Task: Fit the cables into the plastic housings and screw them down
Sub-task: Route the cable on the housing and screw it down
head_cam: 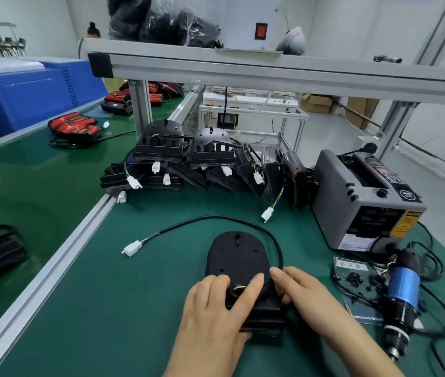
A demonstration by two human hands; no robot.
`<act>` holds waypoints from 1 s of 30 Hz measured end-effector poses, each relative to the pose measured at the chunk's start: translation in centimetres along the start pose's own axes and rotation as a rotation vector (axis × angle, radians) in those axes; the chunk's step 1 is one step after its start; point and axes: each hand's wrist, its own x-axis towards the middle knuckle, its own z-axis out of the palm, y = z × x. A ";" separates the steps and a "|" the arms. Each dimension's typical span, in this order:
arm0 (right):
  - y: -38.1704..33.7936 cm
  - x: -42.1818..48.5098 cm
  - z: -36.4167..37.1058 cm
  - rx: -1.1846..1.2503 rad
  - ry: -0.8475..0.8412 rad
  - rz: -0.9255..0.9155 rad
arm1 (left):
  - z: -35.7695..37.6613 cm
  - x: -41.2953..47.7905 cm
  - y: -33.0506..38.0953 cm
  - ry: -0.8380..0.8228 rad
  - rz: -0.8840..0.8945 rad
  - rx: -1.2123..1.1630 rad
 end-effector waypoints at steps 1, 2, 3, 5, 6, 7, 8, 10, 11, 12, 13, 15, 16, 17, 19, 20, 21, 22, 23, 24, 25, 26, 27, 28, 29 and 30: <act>0.0 -0.1 0.0 -0.030 -0.007 0.005 | -0.1 -0.2 -0.1 -0.036 0.011 -0.006; 0.0 -0.2 -0.1 -0.049 -0.017 0.011 | -0.2 -0.3 -0.3 -0.060 0.017 -0.010; 0.0 -0.4 0.0 -0.060 -0.028 0.018 | -0.2 -0.5 -0.4 -0.073 0.021 -0.015; -0.1 -0.8 0.1 -0.084 -0.039 0.029 | -0.2 -0.7 -0.4 -0.080 0.028 -0.020; -0.1 -1.0 0.2 -0.090 -0.035 0.032 | -0.2 -0.8 -0.4 -0.076 0.031 -0.025; -0.1 -1.1 0.3 -0.091 -0.029 0.035 | -0.3 -0.9 -0.3 -0.065 0.030 -0.038; -0.1 -1.2 0.4 -0.088 -0.023 0.036 | -0.5 -1.0 -0.3 -0.051 0.029 -0.060; -0.2 -1.2 0.5 -0.086 -0.016 0.039 | -0.8 -1.2 -0.3 -0.037 0.022 -0.121; -0.2 -1.2 0.5 -0.087 -0.016 0.039 | -0.9 -1.3 -0.4 -0.036 0.012 -0.159; -0.2 -1.1 0.5 -0.088 -0.017 0.037 | -0.9 -1.3 -0.6 -0.037 -0.006 -0.199; -0.2 -1.1 0.5 -0.089 -0.020 0.035 | -1.1 -1.3 -0.8 -0.040 -0.038 -0.242; 0.0 -0.9 0.4 -0.100 -0.038 0.048 | -1.3 -1.0 -1.1 -0.035 -0.104 -0.337; 0.0 -0.8 0.2 -0.121 -0.053 0.062 | -1.3 -0.9 -1.1 -0.030 -0.121 -0.382; 0.1 -0.8 0.1 -0.156 -0.068 0.075 | -1.3 -0.7 -1.2 -0.021 -0.132 -0.416; 0.2 -0.8 -0.1 -0.276 -0.052 0.082 | -1.3 -0.4 -1.1 -0.007 -0.155 -0.466; 0.3 -1.0 -0.2 -0.354 -0.001 0.067 | -1.3 -0.3 -1.1 -0.009 -0.168 -0.488; 0.2 -1.4 -0.1 -0.406 0.070 0.023 | -1.2 -0.2 -1.1 -0.014 -0.178 -0.507; 0.3 -1.8 0.1 -0.410 0.133 -0.059 | -1.1 -0.2 -1.2 -0.017 -0.185 -0.520; 0.3 -2.2 0.3 -0.389 0.160 -0.157 | -1.0 -0.3 -1.2 -0.020 -0.191 -0.522; 0.3 -2.6 0.5 -0.366 0.151 -0.240 | -1.0 -0.3 -1.2 -0.022 -0.194 -0.517; 0.3 -3.1 0.8 -0.357 0.122 -0.282 | -1.0 -0.5 -1.2 -0.024 -0.197 -0.510; 0.4 -3.4 1.0 -0.360 0.092 -0.296 | -1.0 -0.6 -1.1 -0.026 -0.198 -0.501; 0.6 -3.6 1.1 -0.372 0.072 -0.294 | -1.0 -0.7 -1.0 -0.025 -0.197 -0.488; 0.8 -3.8 1.3 -0.383 0.065 -0.290 | -1.0 -0.7 -0.9 -0.020 -0.196 -0.475; 0.9 -3.8 1.3 -0.390 0.064 -0.286 | -1.0 -0.7 -0.9 -0.015 -0.198 -0.467; 0.9 -3.8 1.3 -0.387 0.056 -0.285 | -1.1 -0.7 -0.8 -0.011 -0.201 -0.470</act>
